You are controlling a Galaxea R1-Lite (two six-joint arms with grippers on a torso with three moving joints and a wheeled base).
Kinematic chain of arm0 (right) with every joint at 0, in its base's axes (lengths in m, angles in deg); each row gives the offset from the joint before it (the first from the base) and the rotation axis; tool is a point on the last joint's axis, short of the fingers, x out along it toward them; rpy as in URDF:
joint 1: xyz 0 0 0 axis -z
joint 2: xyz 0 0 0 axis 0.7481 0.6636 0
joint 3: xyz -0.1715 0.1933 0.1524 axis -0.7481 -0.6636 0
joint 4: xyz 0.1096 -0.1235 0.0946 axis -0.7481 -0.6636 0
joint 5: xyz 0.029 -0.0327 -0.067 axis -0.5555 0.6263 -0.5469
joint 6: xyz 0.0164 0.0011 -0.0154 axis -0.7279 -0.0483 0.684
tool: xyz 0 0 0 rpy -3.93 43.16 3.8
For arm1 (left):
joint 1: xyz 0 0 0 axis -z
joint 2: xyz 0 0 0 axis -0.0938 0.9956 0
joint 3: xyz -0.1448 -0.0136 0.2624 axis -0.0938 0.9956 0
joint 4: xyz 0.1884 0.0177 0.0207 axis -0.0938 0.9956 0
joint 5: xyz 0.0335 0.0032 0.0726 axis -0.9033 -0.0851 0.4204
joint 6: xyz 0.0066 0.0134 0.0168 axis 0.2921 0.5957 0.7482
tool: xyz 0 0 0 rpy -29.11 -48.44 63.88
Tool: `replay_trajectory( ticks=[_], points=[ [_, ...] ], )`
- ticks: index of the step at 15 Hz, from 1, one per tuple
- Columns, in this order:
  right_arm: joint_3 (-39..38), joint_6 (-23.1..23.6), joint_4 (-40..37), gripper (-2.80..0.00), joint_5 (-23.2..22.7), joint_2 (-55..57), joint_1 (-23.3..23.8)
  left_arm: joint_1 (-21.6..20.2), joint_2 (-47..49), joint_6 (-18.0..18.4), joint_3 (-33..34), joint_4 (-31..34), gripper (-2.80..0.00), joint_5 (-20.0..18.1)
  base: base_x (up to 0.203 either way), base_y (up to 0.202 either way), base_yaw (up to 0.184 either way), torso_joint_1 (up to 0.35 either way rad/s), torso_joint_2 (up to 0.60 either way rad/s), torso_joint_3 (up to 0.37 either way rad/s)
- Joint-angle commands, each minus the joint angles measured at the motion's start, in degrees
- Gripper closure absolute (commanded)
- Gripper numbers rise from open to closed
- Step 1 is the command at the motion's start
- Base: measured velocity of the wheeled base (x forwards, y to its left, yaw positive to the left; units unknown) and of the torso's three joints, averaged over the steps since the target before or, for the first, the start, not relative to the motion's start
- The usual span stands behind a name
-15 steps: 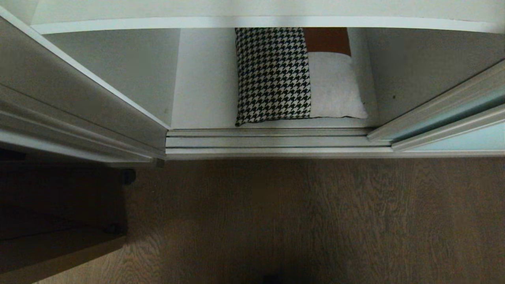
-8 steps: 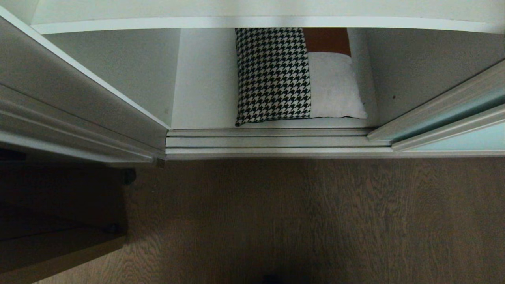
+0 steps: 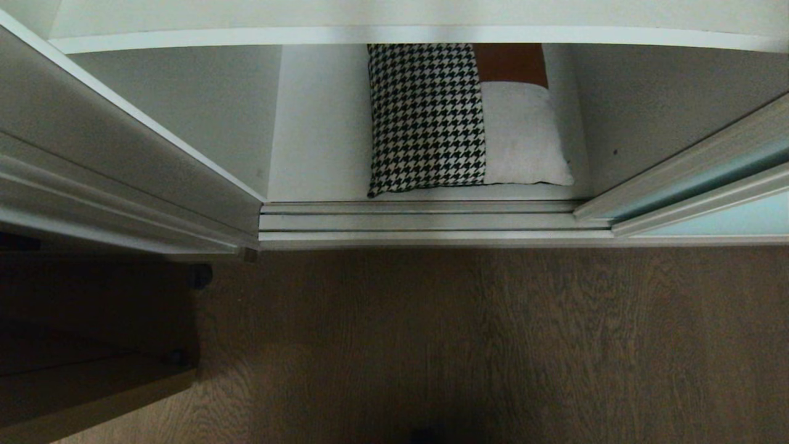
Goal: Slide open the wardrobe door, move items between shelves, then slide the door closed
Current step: Close the door
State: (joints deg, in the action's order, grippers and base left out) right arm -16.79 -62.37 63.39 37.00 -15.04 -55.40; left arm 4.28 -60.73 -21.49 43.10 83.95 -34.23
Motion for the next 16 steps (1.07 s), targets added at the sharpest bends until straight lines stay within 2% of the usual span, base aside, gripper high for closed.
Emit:
replay_trajectory(
  ticks=[1,3,6,9,11,12,14,16],
  points=[
    [-2.24,1.26,0.06,0.0,0.14,0.17,-0.03,-0.05,-0.19,0.01,-0.02,0.26,0.0,0.05,0.0,0.0,0.0,0.0,0.0,0.0],
    [-2.69,3.91,1.2,0.0,0.23,0.16,0.32,-0.05,-0.19,0.08,-0.02,0.26,0.0,0.03,0.0,0.0,0.0,0.0,0.0,0.0],
    [-5.34,9.6,1.82,0.0,-0.64,-1.34,4.53,-0.05,-0.19,0.01,-0.02,0.26,0.0,0.04,0.0,0.0,0.0,0.0,0.0,0.0],
    [-13.65,14.18,3.12,0.0,-0.51,-4.71,7.41,-0.05,-0.19,0.02,-0.02,0.26,0.0,0.0,0.0,0.0,0.0,0.0,0.0,0.0],
    [-19.73,15.16,10.58,0.0,2.45,-5.75,7.74,0.0,-0.12,0.06,-0.02,0.26,0.0,0.04,0.0,0.0,0.0,0.0,0.0,0.0],
    [-20.41,15.44,11.0,0.0,2.98,-8.31,7.65,-0.05,-0.19,0.01,-0.02,0.26,0.0,0.05,0.0,0.0,0.0,0.0,0.0,0.0],
    [-20.02,15.27,5.74,0.0,1.12,-14.73,7.43,-0.05,-0.19,0.01,-0.02,0.26,0.0,-0.03,0.0,0.0,0.0,0.0,0.0,0.0],
    [-20.18,14.86,1.59,0.0,-1.53,-15.39,7.25,-0.05,-0.19,0.01,-0.02,0.26,0.0,-0.04,0.0,0.0,0.0,0.0,0.0,0.0]
  ],
)
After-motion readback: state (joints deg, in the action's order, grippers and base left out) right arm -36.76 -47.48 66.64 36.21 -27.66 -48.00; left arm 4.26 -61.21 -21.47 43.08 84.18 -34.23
